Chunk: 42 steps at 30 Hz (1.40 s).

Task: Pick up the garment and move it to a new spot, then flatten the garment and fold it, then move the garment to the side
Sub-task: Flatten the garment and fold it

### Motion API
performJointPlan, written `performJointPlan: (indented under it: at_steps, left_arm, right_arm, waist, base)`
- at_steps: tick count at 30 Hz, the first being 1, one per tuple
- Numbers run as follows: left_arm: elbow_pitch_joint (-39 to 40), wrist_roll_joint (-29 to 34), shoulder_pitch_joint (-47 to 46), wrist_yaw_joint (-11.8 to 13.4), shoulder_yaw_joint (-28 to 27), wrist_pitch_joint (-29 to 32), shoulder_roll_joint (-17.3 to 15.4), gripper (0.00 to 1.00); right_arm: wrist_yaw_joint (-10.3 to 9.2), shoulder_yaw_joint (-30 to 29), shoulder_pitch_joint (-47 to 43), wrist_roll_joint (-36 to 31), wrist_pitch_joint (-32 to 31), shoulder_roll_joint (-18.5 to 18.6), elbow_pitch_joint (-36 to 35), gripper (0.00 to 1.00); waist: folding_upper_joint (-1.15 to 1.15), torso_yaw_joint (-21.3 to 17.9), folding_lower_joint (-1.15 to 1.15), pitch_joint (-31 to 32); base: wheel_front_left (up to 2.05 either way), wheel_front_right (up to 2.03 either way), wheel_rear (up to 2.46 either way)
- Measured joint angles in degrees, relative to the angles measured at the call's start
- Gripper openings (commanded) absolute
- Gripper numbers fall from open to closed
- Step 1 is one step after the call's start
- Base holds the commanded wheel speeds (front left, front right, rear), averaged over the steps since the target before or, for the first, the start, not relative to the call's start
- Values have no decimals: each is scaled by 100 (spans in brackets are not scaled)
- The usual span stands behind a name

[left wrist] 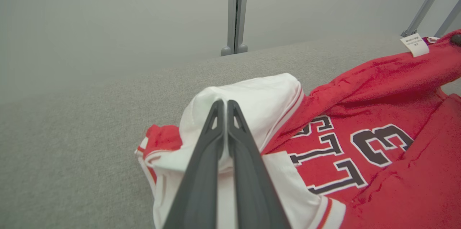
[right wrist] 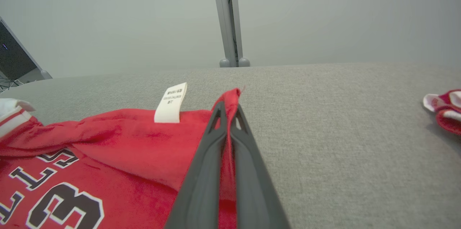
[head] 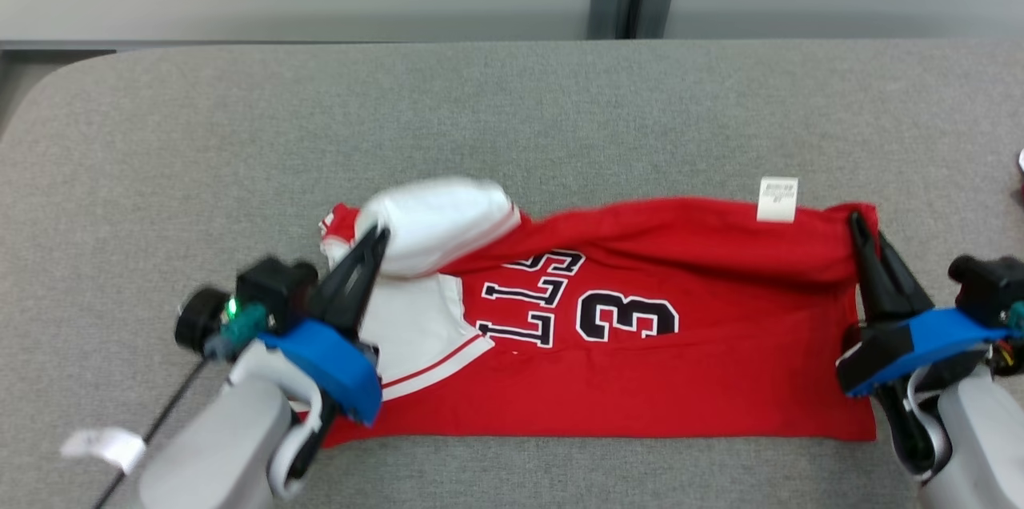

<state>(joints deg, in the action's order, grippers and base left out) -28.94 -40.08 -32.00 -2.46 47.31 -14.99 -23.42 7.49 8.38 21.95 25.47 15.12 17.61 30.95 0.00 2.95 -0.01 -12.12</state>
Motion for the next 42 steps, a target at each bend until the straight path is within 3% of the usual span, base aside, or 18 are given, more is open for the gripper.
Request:
performJointPlan:
  at_steps: [11, 12, 13, 14, 15, 17, 22, 25, 33, 42]
  left_arm:
    - [268, 817, 1602, -103, -1251, 0, 590, 0]
    - [266, 893, 1669, -103, -1395, -1, 651, 31]
    - [244, 992, 1733, -103, -1512, -1, 706, 80]
    - [198, 1081, 1798, -102, -1625, -1, 769, 100]
    - [153, 1157, 1861, -90, -1733, -1, 842, 100]
    - [23, 1366, 1964, -14, -1928, 0, 946, 100]
    - [463, 2064, 2268, 550, -2802, -1, 1247, 100]
    - [896, 2547, 2552, 624, -3092, -1, 1493, 100]
    - [1484, 3217, 3062, 492, -3488, -7, 1949, 100]
    - [1336, 3329, 3252, 255, -3742, -7, 2028, 100]
  right_arm:
    - [0, -355, -1071, -133, 0, -505, -250, 0]
    - [0, -344, -1112, -175, 0, -533, -230, 0]
    - [1, -352, -1152, -221, 1, -558, -203, 0]
    - [1, -391, -1181, -276, 1, -586, -140, 38]
    - [1, -415, -1204, -347, 0, -591, -31, 100]
    - [0, -506, -1232, -510, -1, -617, 81, 100]
    - [0, -1124, -1221, -1134, 1, -797, -242, 100]
    - [0, -1313, -1229, -1443, 0, -1044, -628, 100]
    - [0, -1370, -1527, -1820, 1, -1356, -1099, 100]
    - [0, -1321, -1689, -1847, 0, -1450, -880, 100]
  waist:
    - [0, 71, 0, 362]
    - [0, 66, 0, 372]
    - [0, 58, 0, 378]
    - [0, 51, 0, 383]
    - [0, 46, 0, 387]
    - [0, 27, 0, 395]
    - [0, -63, 0, 410]
    - [0, -93, 1, 433]
    - [0, -92, 1, 634]
    - [0, -111, 1, 825]
  base:
    - [0, 0, 0]
    - [0, 0, 0]
    - [0, 0, 0]
    - [0, 0, 0]
    - [0, 0, 0]
    - [0, 0, 0]
    - [0, 0, 0]
    - [0, 0, 0]
    - [0, 0, 0]
    - [0, 0, 0]
